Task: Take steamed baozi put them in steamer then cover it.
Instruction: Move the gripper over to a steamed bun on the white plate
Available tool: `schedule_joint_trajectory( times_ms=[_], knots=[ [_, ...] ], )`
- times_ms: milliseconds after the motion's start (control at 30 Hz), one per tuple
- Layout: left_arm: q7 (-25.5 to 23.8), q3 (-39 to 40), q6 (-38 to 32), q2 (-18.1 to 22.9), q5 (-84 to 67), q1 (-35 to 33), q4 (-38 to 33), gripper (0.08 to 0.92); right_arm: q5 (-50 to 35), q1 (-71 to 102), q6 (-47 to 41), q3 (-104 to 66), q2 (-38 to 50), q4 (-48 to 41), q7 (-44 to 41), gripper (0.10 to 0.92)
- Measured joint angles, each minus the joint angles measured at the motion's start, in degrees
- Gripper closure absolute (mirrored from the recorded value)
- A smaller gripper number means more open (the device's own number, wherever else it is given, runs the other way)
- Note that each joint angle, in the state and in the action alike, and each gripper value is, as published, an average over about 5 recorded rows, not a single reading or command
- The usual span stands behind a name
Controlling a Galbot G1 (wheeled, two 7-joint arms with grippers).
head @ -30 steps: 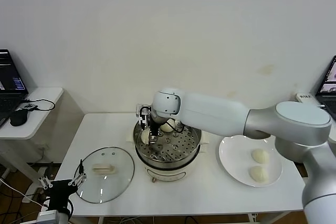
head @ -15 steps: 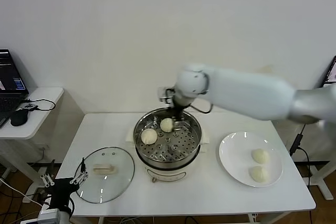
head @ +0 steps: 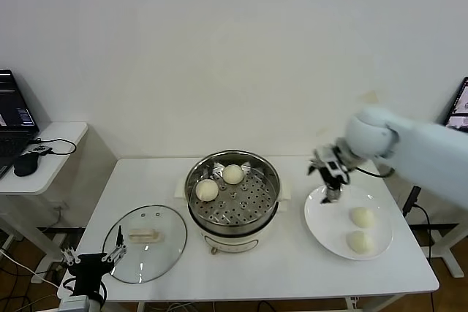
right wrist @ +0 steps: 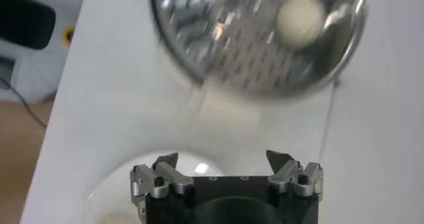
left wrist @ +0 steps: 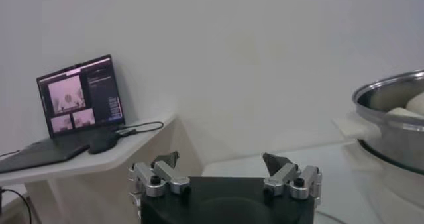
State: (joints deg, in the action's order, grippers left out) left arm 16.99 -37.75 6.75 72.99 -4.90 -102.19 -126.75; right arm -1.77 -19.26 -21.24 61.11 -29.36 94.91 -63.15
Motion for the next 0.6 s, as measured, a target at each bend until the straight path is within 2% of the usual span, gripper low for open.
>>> schedule_joint_trajectory(
  times_ms=[300,600],
  knots=[
    [0.0,0.2,0.0,0.1,0.6,0.0,1.0,0.177,7.7,18.3,2.4,-13.5,5.0,-1.8,0.1,0.203],
    [0.0,0.2,0.0,0.2,0.7,0.1,1.5,0.177,12.0,28.1,3.2,-20.4,6.0,-4.5,0.0,0.203]
  ],
)
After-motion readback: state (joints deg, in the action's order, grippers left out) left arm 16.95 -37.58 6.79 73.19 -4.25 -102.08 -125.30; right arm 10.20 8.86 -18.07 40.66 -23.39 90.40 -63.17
